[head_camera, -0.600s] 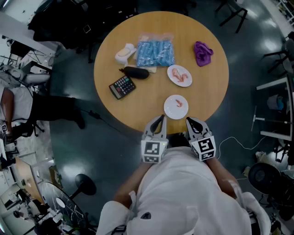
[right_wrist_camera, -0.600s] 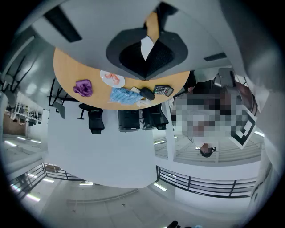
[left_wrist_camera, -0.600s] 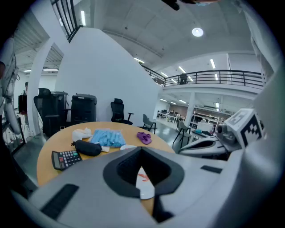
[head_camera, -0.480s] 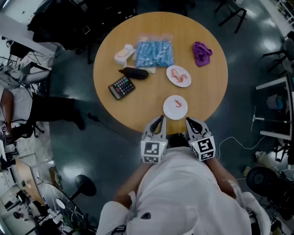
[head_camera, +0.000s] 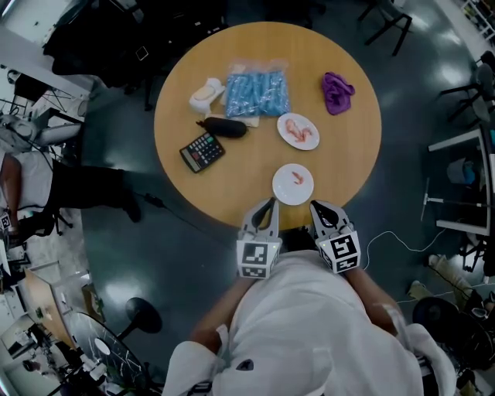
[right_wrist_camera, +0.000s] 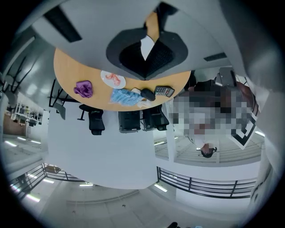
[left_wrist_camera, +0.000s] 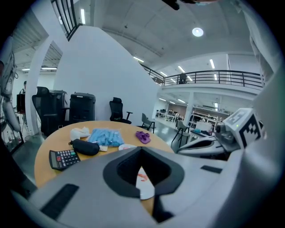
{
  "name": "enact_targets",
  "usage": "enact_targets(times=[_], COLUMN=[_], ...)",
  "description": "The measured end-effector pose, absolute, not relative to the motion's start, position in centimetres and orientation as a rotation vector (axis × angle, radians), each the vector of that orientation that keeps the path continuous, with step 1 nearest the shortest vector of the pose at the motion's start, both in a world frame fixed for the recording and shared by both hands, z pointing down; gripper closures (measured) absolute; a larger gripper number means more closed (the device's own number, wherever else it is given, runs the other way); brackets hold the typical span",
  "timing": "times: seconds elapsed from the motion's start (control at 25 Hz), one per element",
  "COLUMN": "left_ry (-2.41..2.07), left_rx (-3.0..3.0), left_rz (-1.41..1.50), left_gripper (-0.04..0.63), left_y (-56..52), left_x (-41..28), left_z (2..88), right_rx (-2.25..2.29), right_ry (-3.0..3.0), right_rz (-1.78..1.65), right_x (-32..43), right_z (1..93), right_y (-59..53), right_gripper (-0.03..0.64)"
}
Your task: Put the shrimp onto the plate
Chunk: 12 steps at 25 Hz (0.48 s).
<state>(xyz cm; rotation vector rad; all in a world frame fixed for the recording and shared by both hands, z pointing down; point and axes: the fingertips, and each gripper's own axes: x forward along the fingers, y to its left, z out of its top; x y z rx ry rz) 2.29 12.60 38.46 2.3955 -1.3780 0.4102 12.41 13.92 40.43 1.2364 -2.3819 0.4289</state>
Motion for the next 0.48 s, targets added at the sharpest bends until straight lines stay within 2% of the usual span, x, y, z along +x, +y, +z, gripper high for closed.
enact_targets(times=[0.48], left_ry=[-1.384], left_rx=[2.369], left_rz=[0.416], left_gripper=[0.588], left_y=[11.8], left_x=[2.6], left_z=[39.9], right_rx=[1.286], right_ry=[-2.356], right_rz=[0.517], right_x=[12.9], right_z=[41.6], right_y=[12.5], right_gripper=[0.600])
